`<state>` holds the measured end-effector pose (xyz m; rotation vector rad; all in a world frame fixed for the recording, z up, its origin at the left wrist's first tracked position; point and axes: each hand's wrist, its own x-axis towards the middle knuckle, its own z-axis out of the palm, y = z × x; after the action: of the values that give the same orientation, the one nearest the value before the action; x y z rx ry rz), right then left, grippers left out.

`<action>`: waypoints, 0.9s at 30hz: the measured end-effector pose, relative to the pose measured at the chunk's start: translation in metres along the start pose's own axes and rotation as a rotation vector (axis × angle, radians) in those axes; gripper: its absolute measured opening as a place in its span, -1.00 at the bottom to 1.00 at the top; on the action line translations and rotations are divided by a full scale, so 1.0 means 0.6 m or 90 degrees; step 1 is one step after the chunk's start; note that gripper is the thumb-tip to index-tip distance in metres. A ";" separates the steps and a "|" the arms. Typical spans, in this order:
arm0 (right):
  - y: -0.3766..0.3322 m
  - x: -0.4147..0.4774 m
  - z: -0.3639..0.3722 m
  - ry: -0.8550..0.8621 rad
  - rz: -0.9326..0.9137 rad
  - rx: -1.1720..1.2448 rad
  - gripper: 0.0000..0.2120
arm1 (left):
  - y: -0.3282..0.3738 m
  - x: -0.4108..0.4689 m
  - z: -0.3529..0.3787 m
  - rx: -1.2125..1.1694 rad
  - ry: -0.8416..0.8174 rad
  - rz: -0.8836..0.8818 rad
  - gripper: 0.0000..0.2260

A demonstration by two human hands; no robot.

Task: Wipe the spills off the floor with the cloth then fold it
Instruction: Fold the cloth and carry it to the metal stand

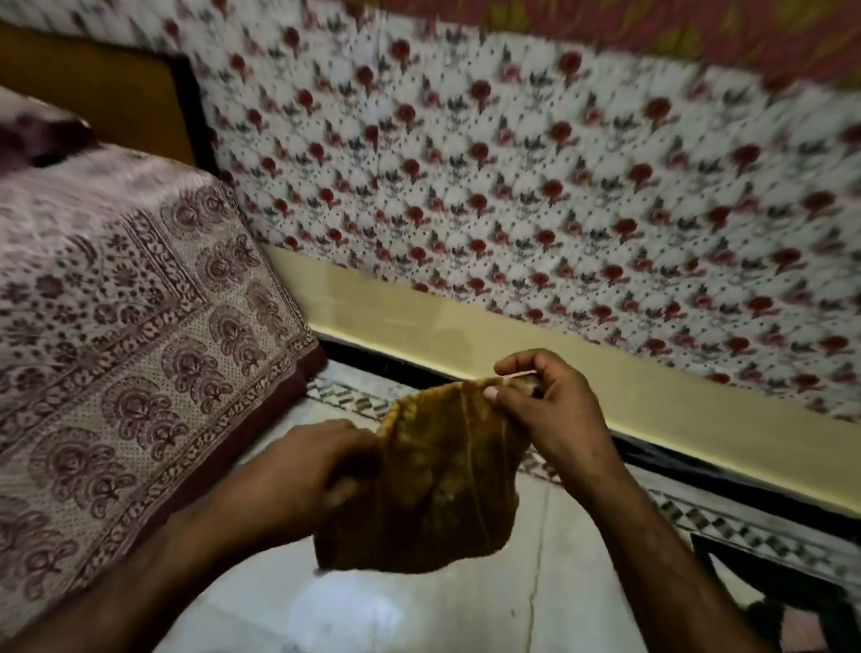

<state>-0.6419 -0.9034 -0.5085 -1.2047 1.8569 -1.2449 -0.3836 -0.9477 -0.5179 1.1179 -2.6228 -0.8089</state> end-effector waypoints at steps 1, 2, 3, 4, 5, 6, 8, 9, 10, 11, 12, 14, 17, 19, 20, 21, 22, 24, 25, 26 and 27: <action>-0.045 -0.004 -0.017 0.002 0.003 0.000 -0.85 | 0.026 -0.012 -0.043 -0.018 -0.002 -0.023 -0.74; -0.082 -0.010 -0.032 -0.002 0.005 0.003 -0.84 | 0.045 -0.022 -0.075 -0.051 -0.019 -0.052 -0.73; -0.130 -0.018 -0.052 -0.004 0.006 0.012 -0.83 | 0.069 -0.033 -0.118 -0.084 -0.040 -0.079 -0.66; -0.165 -0.026 -0.067 -0.008 0.008 0.022 -0.82 | 0.089 -0.039 -0.148 -0.106 -0.079 -0.105 -0.58; -0.208 -0.037 -0.086 -0.014 0.009 0.028 -0.82 | 0.116 -0.048 -0.185 -0.123 -0.106 -0.122 -0.50; -0.245 -0.049 -0.099 -0.017 0.011 0.025 -0.82 | 0.141 -0.055 -0.213 -0.147 -0.126 -0.132 -0.46; -0.317 -0.075 -0.126 -0.021 0.007 0.015 -0.82 | 0.199 -0.069 -0.267 -0.225 -0.132 -0.135 -0.43; -0.340 -0.087 -0.129 -0.024 0.009 0.013 -0.83 | 0.224 -0.074 -0.283 -0.268 -0.133 -0.143 -0.43; -0.381 -0.102 -0.147 -0.024 0.014 0.015 -0.83 | 0.263 -0.081 -0.318 -0.308 -0.129 -0.157 -0.43; -0.413 -0.119 -0.158 -0.024 0.019 0.013 -0.84 | 0.296 -0.087 -0.343 -0.336 -0.135 -0.172 -0.44; -0.436 -0.132 -0.163 -0.022 0.017 0.016 -0.84 | 0.321 -0.091 -0.359 -0.369 -0.134 -0.188 -0.45; -0.499 -0.165 -0.194 -0.018 0.018 0.026 -0.84 | 0.385 -0.101 -0.404 -0.439 -0.139 -0.212 -0.45; -0.586 -0.217 -0.236 -0.018 0.018 0.026 -0.86 | 0.476 -0.122 -0.463 -0.531 -0.138 -0.249 -0.42; -0.640 -0.248 -0.263 -0.030 0.016 0.025 -0.86 | 0.534 -0.134 -0.505 -0.573 -0.117 -0.250 -0.54; -0.668 -0.264 -0.280 -0.038 0.016 0.032 -0.86 | 0.567 -0.142 -0.529 -0.587 -0.104 -0.250 -0.61; -0.689 -0.278 -0.290 -0.051 0.014 0.044 -0.85 | 0.591 -0.147 -0.546 -0.602 -0.095 -0.253 -0.65; -0.710 -0.290 -0.301 -0.061 0.012 0.061 -0.86 | 0.612 -0.151 -0.564 -0.621 -0.087 -0.255 -0.67; -0.755 -0.313 -0.334 -0.068 -0.004 0.083 -0.88 | 0.656 -0.162 -0.602 -0.659 -0.079 -0.250 -0.65; -0.776 -0.324 -0.349 -0.066 -0.024 0.078 -0.89 | 0.673 -0.166 -0.617 -0.665 -0.077 -0.242 -0.64; -0.794 -0.330 -0.364 -0.071 -0.047 0.068 -0.90 | 0.689 -0.170 -0.631 -0.669 -0.077 -0.234 -0.64; -0.812 -0.342 -0.382 -0.089 -0.068 0.052 -0.89 | 0.706 -0.179 -0.643 -0.678 -0.075 -0.225 -0.65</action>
<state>-0.5759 -0.7021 0.0274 -1.3262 1.6451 -1.2478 -0.4291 -0.7890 0.0415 1.1516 -1.5621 -2.0191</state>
